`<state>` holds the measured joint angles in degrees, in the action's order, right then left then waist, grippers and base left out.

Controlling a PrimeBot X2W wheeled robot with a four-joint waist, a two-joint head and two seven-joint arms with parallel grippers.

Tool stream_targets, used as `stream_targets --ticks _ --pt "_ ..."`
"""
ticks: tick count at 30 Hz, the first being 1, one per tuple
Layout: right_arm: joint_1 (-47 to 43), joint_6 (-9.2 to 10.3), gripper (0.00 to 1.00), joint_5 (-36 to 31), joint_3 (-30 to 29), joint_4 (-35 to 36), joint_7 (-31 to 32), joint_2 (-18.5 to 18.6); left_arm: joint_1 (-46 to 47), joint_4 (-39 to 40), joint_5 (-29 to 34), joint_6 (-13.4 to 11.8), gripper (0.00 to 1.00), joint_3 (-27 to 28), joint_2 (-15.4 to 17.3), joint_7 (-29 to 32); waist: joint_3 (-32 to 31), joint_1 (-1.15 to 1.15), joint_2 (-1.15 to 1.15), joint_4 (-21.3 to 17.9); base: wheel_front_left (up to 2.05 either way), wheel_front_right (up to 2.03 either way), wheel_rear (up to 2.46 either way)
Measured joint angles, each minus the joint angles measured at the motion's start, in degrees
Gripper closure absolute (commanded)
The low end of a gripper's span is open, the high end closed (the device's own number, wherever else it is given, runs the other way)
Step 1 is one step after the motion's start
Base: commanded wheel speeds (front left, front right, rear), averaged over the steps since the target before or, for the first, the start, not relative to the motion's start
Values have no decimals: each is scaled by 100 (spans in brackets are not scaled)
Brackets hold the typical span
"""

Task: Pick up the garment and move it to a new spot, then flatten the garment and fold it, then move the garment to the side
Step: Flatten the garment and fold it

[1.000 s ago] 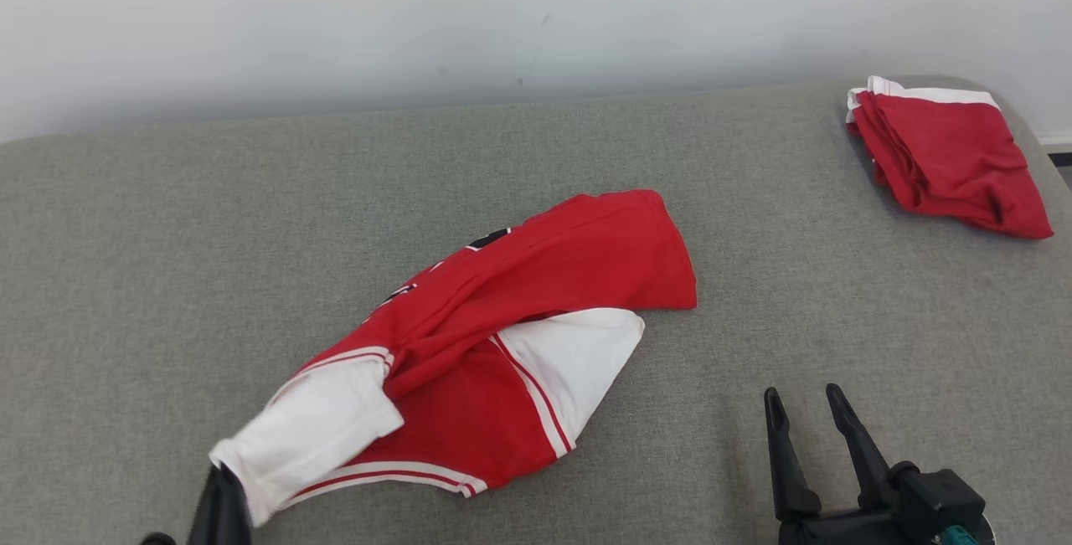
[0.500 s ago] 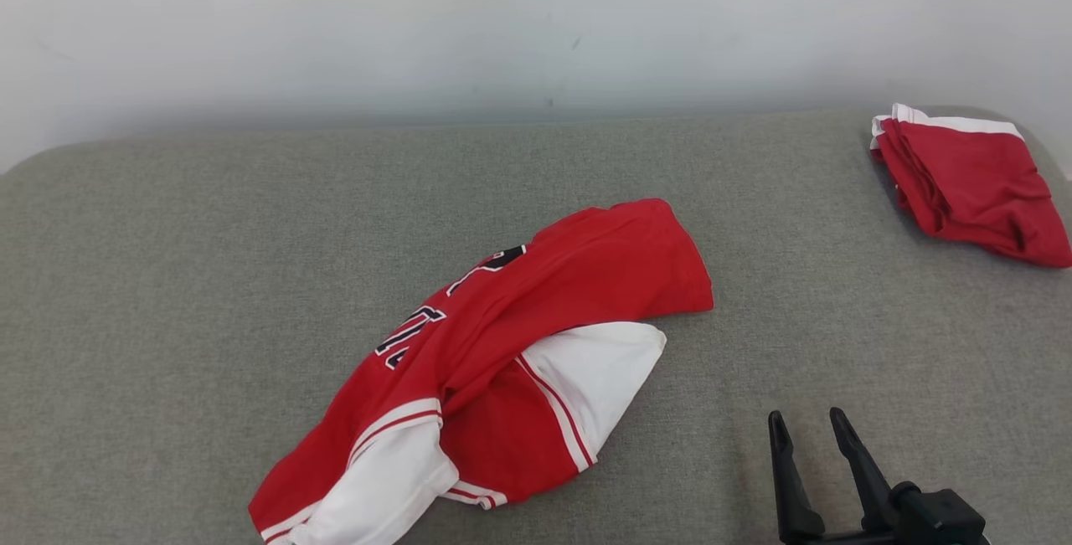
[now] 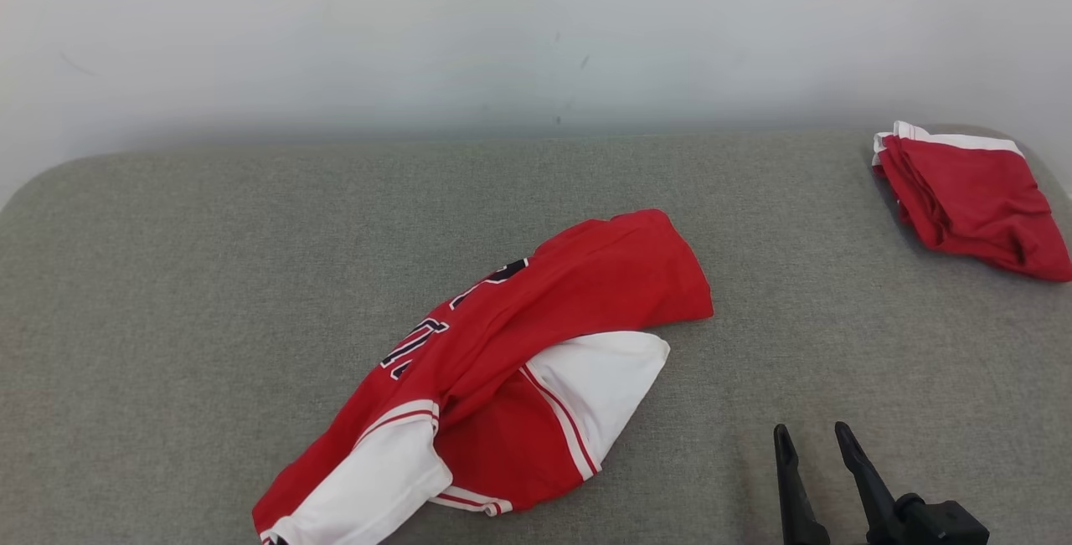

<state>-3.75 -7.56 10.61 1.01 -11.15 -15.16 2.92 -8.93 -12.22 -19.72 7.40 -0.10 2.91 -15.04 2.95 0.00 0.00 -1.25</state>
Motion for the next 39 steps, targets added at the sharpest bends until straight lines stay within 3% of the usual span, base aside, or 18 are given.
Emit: stream_targets --ticks 1,2,3,12,19,30,39 --pt "0 0 0 0 0 0 0 0 0 0 0 0 84 0 0 0 0 0 0 0 0 0 0" --pt "-3 0 0 34 13 -8 1 0 0 -81 12 0 16 -27 -3 0 2 0 0 8 0 0 0" --pt "-3 0 0 34 13 -8 1 0 0 -81 12 0 0 -27 -3 0 2 0 0 8 0 0 0" --pt "-8 1 0 47 -43 -25 1 0 -76 -260 -118 -94 0 304 -1 0 -4 0 0 86 0 0 0" --pt "-15 0 0 36 -90 -24 1 0 -80 318 -183 -187 0 668 -1 0 -41 0 0 173 0 0 0" --pt "194 1 0 -130 62 -88 1 -1 121 801 46 -416 0 446 -1 0 -94 0 0 285 0 0 0" --pt "1488 0 0 -523 169 -1263 1 87 230 837 62 -522 0 254 -1 0 10 0 0 448 0 0 0"
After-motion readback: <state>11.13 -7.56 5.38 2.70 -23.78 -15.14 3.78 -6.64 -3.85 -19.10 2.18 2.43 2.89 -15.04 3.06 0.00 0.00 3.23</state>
